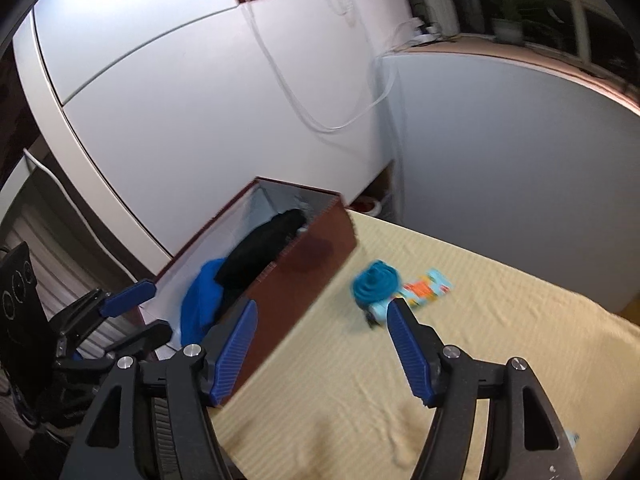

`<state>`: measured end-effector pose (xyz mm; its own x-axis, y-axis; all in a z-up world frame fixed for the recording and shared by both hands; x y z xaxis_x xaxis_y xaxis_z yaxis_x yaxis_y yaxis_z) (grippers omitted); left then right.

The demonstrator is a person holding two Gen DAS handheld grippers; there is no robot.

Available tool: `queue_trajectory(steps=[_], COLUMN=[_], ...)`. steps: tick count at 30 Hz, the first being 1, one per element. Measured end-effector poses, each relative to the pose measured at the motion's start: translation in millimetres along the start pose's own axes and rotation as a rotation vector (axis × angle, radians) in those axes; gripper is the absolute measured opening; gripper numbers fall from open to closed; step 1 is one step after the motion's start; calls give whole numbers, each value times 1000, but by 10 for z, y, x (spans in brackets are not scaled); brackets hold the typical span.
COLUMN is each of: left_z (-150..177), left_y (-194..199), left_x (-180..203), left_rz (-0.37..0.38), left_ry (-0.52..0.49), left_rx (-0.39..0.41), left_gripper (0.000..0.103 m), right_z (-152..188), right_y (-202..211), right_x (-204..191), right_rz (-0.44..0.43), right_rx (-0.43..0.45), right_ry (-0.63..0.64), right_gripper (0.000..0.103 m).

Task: Organize soft objects
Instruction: 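Move both grippers back to the cotton-ball bag and Coffee-mate sachet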

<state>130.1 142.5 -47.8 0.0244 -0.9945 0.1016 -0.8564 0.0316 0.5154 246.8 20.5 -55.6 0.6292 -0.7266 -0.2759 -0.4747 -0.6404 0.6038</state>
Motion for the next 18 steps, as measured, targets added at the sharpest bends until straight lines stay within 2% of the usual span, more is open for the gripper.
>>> queue_trajectory(steps=[11,13,14,18], left_z=[428,529,562,732], left_y=[-94,-172,-190,-348], left_x=[688,854,908,1226], left_rz=[154,190,200,255], left_ry=[20,24,27,31], left_rx=[-48,-73,-80,-131], left_gripper=[64,64,64,64], right_z=[750,920,1002,1391], right_y=[1248,1475,1553,1813], right_x=[917,1089,1156,1480], right_rz=[242,297,320,363], right_rx=[131,158,166,166], right_ry=[-37,-39,-45,-123], right_gripper=[65,76,78,79])
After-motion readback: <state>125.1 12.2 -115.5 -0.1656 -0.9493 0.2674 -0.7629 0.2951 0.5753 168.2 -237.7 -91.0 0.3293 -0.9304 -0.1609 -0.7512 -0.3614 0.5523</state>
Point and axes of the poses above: each gripper's, at about its wrist camera, not at the fingertips, and y roughly against the way its jaws point, x to its right, z to its underside, the point moved 9 cm from there along -y, roughly the way its jaws point, and after that the axes turned 7 degrees about x, right-handed, at the moved point
